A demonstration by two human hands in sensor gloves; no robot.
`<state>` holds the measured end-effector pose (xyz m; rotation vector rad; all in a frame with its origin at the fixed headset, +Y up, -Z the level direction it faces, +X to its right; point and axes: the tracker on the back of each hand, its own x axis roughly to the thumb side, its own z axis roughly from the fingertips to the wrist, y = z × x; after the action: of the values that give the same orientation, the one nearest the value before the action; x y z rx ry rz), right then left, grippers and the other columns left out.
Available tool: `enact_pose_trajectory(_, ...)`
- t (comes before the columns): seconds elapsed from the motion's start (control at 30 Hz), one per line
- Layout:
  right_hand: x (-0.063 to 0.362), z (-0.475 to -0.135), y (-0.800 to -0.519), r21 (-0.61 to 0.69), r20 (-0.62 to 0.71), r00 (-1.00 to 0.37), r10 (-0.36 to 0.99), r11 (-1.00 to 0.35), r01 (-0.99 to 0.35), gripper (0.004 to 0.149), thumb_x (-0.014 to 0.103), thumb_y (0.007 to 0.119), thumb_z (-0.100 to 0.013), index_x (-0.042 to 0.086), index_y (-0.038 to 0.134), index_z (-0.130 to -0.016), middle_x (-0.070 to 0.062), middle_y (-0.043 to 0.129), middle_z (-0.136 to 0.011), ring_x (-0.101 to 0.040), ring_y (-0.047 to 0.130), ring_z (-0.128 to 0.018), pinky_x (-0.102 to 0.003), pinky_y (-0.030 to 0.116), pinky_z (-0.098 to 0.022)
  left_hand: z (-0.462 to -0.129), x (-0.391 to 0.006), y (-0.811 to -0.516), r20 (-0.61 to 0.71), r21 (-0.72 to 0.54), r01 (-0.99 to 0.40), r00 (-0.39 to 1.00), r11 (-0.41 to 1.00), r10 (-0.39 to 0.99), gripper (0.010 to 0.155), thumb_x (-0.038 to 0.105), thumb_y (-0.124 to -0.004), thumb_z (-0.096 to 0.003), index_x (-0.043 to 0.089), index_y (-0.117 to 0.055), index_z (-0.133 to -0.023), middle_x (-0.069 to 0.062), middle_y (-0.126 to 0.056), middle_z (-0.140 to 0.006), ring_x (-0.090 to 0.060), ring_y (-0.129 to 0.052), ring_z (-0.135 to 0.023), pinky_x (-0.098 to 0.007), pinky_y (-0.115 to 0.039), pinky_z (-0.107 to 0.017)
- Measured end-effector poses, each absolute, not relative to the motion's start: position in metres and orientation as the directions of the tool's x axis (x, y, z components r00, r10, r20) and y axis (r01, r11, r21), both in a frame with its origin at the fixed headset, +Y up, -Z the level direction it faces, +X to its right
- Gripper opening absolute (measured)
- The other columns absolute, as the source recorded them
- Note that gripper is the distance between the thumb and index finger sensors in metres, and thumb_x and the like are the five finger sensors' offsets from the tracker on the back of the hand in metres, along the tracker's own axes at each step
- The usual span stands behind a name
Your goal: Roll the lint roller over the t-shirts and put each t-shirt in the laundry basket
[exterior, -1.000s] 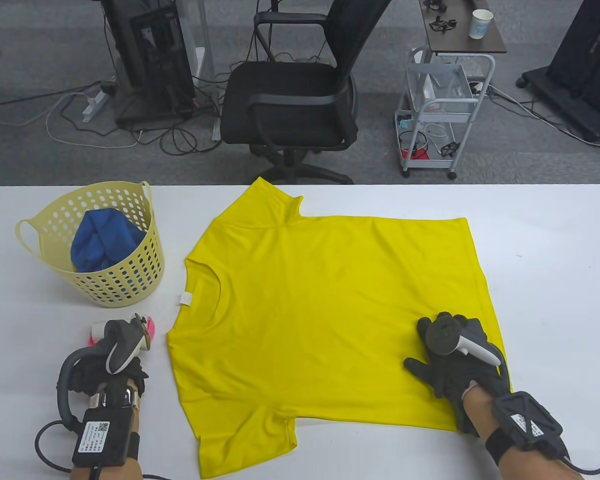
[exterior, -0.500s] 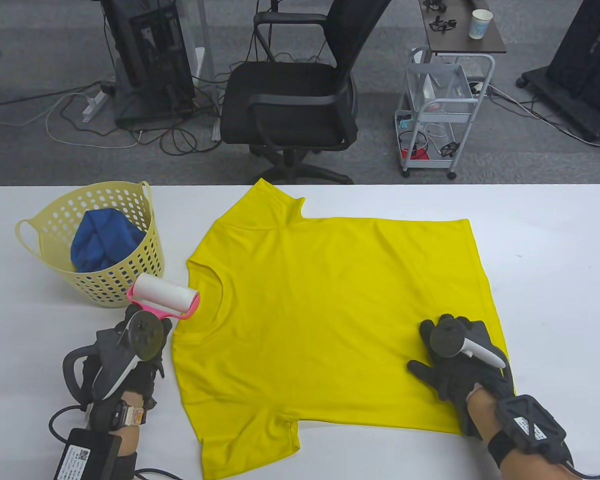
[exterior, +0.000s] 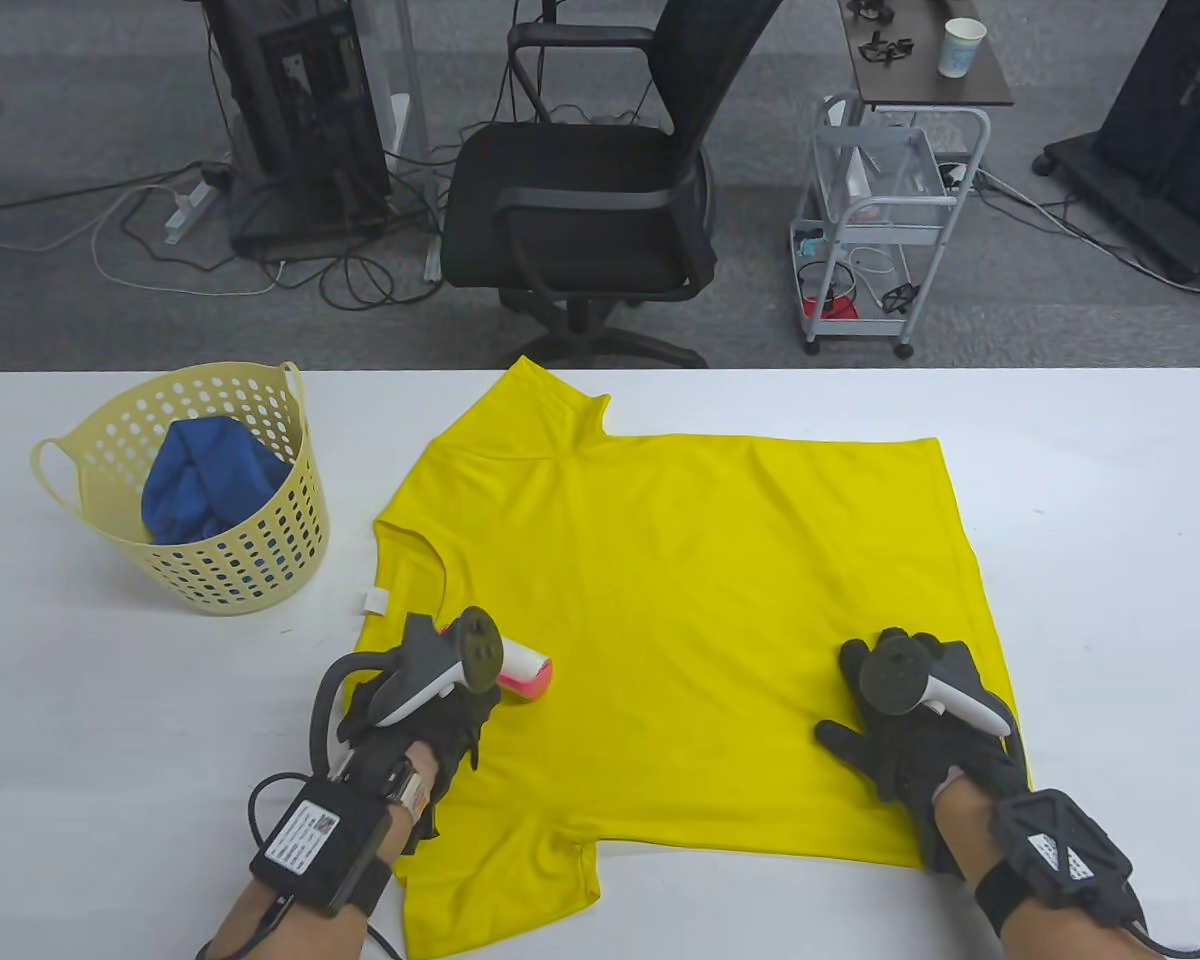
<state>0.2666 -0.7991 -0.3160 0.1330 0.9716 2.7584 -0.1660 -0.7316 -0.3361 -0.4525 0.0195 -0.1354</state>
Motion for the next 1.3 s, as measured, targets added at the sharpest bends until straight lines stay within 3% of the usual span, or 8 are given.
enact_pose_trajectory(0.07,0.266,-0.316,-0.799,0.628,0.014,-0.973,0.230,-0.759,-0.170,0.091,0.073,0.039,-0.039,0.029,-0.022,-0.090,-0.012,-0.037,-0.086,-0.044,-0.033,-0.081,-0.073,-0.010,-0.053,-0.363,-0.152,-0.736,-0.021,-0.369,0.113,0.991,0.923,-0.130,0.067,0.057,-0.060,-0.0474,0.006,-0.062,-0.091,0.003,-0.097,-0.052,-0.009,-0.112,-0.024,-0.040,-0.097,-0.019)
enact_pose_trajectory(0.27,0.266,-0.316,-0.800,0.629,0.015,-0.974,0.226,-0.759,-0.166,0.091,0.073,0.038,-0.039,0.029,-0.023,-0.089,-0.012,-0.037,-0.086,-0.044,-0.033,-0.081,-0.074,-0.010,-0.053,-0.437,-0.116,-0.740,-0.146,-0.408,0.072,0.979,0.910,-0.143,0.067,0.057,-0.058,-0.0470,0.007,-0.060,-0.092,0.002,-0.096,-0.053,-0.010,-0.112,-0.025,-0.041,-0.096,-0.020)
enact_pose_trajectory(0.43,0.266,-0.315,-0.800,0.630,0.016,-0.974,0.227,-0.759,-0.167,0.091,0.073,0.038,-0.039,0.029,-0.023,-0.089,-0.012,-0.037,-0.086,-0.044,-0.033,-0.081,-0.073,-0.010,-0.053,-0.465,-0.105,-0.740,-0.217,-0.436,0.019,0.968,0.900,-0.126,0.067,0.057,-0.058,-0.0467,0.008,-0.059,-0.092,0.002,-0.096,-0.052,-0.010,-0.112,-0.026,-0.041,-0.096,-0.020)
enact_pose_trajectory(0.63,0.266,-0.315,-0.800,0.631,0.016,-0.972,0.233,-0.756,-0.171,0.091,0.073,0.038,-0.039,0.029,-0.023,-0.089,-0.012,-0.037,-0.086,-0.044,-0.033,-0.081,-0.073,-0.010,-0.052,-0.422,-0.119,-0.736,-0.084,-0.500,0.089,0.985,0.862,-0.150,0.067,0.057,-0.058,-0.0474,0.005,-0.062,-0.089,0.003,-0.098,-0.048,-0.009,-0.112,-0.021,-0.040,-0.097,-0.016)
enact_pose_trajectory(0.9,0.266,-0.315,-0.800,0.632,0.018,-0.972,0.234,-0.756,-0.171,0.091,0.073,0.038,-0.039,0.029,-0.023,-0.090,-0.013,-0.037,-0.086,-0.044,-0.033,-0.081,-0.074,-0.011,-0.052,-0.275,-0.181,-0.729,0.083,-0.577,0.179,0.983,0.797,-0.162,0.067,0.057,-0.058,-0.0482,0.004,-0.061,-0.090,0.002,-0.097,-0.048,-0.010,-0.112,-0.020,-0.040,-0.097,-0.015)
enact_pose_trajectory(1.03,0.266,-0.315,-0.800,0.632,0.018,-0.972,0.235,-0.756,-0.171,0.091,0.073,0.038,-0.039,0.029,-0.023,-0.089,-0.013,-0.038,-0.086,-0.044,-0.033,-0.081,-0.074,-0.011,-0.052,-0.231,-0.202,-0.725,0.082,-0.608,0.172,0.985,0.775,-0.155,0.067,0.057,-0.058,-0.0489,0.004,-0.061,-0.091,0.003,-0.098,-0.048,-0.010,-0.112,-0.020,-0.040,-0.097,-0.015)
enact_pose_trajectory(1.17,0.266,-0.316,-0.800,0.632,0.018,-0.972,0.235,-0.756,-0.171,0.091,0.073,0.038,-0.039,0.029,-0.023,-0.089,-0.013,-0.037,-0.086,-0.044,-0.033,-0.081,-0.074,-0.010,-0.052,-0.238,-0.198,-0.725,0.081,-0.591,0.165,0.986,0.790,-0.145,0.067,0.057,-0.058,-0.0490,0.004,-0.061,-0.091,0.003,-0.098,-0.048,-0.010,-0.112,-0.020,-0.040,-0.097,-0.015)
enact_pose_trajectory(1.3,0.266,-0.316,-0.800,0.632,0.018,-0.972,0.235,-0.756,-0.171,0.091,0.073,0.038,-0.039,0.029,-0.023,-0.089,-0.013,-0.037,-0.086,-0.044,-0.033,-0.081,-0.074,-0.011,-0.052,-0.289,-0.173,-0.728,0.076,-0.548,0.182,0.983,0.817,-0.169,0.067,0.057,-0.058,-0.0485,0.005,-0.062,-0.091,0.003,-0.098,-0.048,-0.010,-0.112,-0.020,-0.040,-0.097,-0.015)
